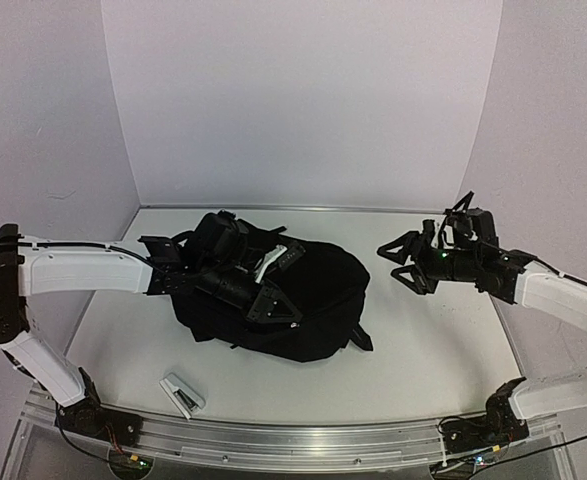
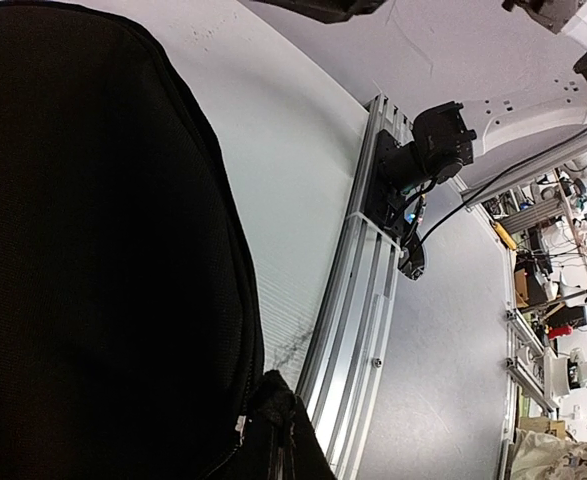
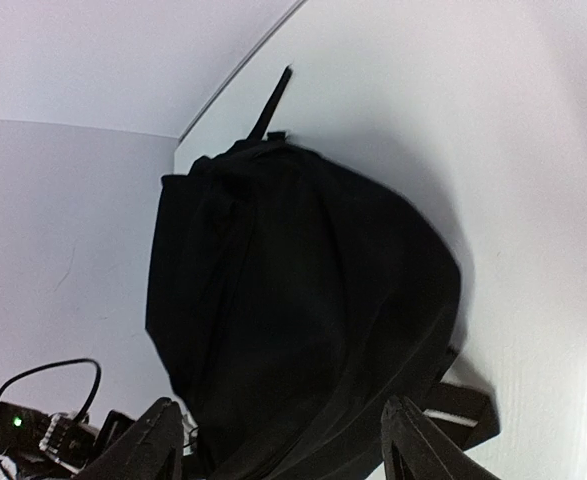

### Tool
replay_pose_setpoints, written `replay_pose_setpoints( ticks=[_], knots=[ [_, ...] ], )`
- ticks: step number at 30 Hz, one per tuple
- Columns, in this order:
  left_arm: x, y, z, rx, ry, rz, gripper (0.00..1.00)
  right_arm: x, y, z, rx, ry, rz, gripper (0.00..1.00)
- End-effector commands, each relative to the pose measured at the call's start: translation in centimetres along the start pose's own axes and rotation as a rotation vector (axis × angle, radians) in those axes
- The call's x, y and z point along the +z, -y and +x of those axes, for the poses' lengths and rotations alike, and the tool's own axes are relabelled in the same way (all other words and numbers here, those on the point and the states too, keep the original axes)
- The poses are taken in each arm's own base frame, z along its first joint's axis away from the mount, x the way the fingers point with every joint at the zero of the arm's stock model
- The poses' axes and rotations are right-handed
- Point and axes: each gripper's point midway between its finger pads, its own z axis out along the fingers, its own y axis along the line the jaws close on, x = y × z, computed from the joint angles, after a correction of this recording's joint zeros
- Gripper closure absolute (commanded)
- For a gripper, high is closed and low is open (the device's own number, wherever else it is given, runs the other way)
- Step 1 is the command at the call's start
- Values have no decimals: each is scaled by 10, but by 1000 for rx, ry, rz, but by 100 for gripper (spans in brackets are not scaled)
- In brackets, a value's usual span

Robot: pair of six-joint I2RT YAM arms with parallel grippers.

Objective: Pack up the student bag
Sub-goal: Zip the student bag at the center of the board.

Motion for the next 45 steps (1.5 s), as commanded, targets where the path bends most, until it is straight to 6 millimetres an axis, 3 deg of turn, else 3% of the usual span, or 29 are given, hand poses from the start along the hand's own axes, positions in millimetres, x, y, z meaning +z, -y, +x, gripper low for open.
replay_pose_setpoints(
  ticks=[1,5,9,13,17,22,24,29,31,35,45],
  knots=[
    [-6,26,-35,89,88,76,100,6,-14,38,73,-51,0,30],
    [-8,23,-36,85,96,54,100,12,-34,70,82,-109,-27,32],
    [-8,22,-37,79,99,50,100,20,-43,102,102,-174,-48,33],
    [-7,23,-36,77,98,57,100,34,-51,132,132,-238,-90,40],
    [-8,24,-36,80,96,63,100,49,-50,142,115,-242,-68,44],
    [-9,26,-34,80,96,67,100,64,-49,138,108,-215,-56,44],
    [-10,26,-33,80,96,66,100,69,-50,137,100,-210,-54,49],
    [-13,26,-31,82,99,61,100,76,-47,134,87,-190,-36,87],
    [-14,25,-30,84,99,54,100,77,-43,133,80,-179,-25,95],
    [-16,24,-28,84,94,38,100,75,-24,120,82,-144,15,100],
    [-26,18,-29,95,101,-22,100,50,29,55,77,-21,121,100]
  ],
)
